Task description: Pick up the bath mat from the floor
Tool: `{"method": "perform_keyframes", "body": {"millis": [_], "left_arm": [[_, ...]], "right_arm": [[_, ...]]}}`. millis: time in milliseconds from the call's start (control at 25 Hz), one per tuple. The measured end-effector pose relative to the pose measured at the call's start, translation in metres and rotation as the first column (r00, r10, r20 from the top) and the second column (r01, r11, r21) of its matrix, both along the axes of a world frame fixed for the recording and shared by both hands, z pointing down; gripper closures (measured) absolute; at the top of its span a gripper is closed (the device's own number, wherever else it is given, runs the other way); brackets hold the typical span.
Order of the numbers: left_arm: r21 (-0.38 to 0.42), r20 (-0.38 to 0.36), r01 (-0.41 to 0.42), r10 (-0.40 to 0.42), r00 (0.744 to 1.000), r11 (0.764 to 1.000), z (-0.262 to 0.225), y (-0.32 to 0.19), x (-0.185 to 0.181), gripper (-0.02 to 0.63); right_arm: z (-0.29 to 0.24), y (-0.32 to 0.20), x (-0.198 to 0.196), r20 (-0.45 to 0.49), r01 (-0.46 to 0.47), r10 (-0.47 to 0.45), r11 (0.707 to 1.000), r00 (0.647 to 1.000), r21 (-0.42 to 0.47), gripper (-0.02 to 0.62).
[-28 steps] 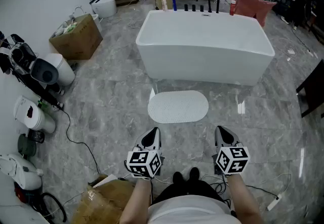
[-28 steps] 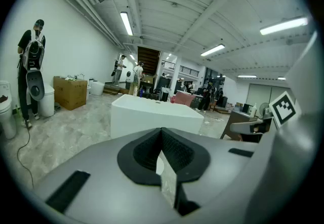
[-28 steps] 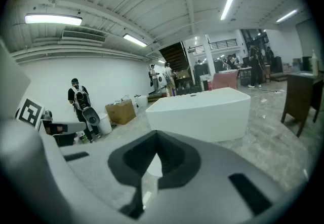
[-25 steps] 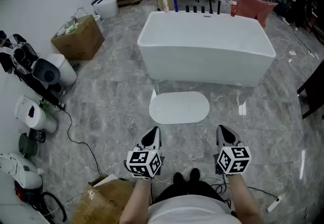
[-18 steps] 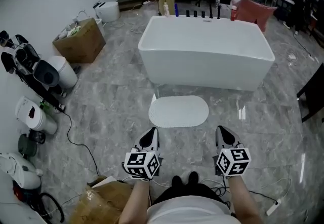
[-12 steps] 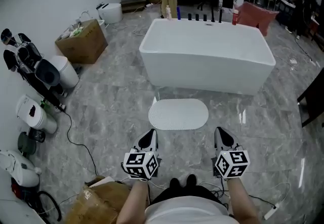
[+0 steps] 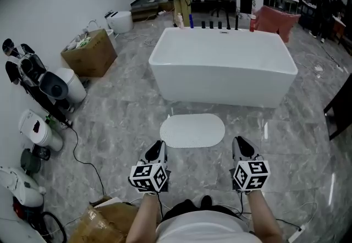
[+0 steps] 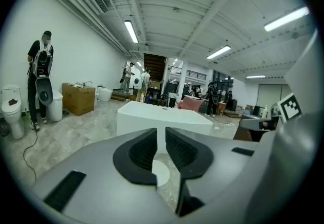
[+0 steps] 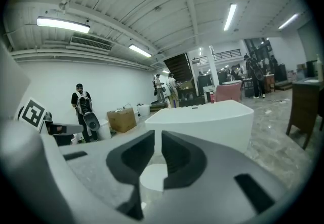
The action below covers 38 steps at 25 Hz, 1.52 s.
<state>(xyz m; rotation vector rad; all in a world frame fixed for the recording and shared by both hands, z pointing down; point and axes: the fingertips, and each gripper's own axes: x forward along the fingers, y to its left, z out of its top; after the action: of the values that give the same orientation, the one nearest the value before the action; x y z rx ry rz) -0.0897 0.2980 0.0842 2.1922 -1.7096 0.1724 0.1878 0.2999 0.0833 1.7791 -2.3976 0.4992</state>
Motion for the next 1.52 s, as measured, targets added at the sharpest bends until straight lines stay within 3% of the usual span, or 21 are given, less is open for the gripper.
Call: {"method": "perform_keyframes", "body": {"millis": [320, 440, 800, 1520], "left_arm": [[-0.009, 0.014, 0.019, -0.019, 1.0, 1.0, 0.004, -0.008, 0.011, 0.432], [-0.021, 0.027, 0.028, -0.027, 0.999, 0.999, 0.008, -0.015, 0.01, 0.412], [-0.065, 0.031, 0.075, -0.073, 0.997, 0.995, 0.029, -0.068, -0.02, 0.385], [-0.14, 0.005, 0.076, -0.076, 0.997, 0.987, 0.077, -0.263, -0.108, 0.376]], "right_arm": [[0.018, -0.007, 0.03, 0.02, -0.026, 0.027, 0.998, 0.999, -0.061, 0.486], [0.021, -0.017, 0.035, 0.036, -0.031, 0.034, 0.997, 0.999, -0.076, 0.466], [0.039, -0.072, 0.016, 0.033, -0.021, 0.025, 0.992, 0.999, -0.125, 0.465], [0.066, -0.27, -0.045, -0.013, -0.079, 0.078, 0.977, 0.997, -0.199, 0.465]]}}
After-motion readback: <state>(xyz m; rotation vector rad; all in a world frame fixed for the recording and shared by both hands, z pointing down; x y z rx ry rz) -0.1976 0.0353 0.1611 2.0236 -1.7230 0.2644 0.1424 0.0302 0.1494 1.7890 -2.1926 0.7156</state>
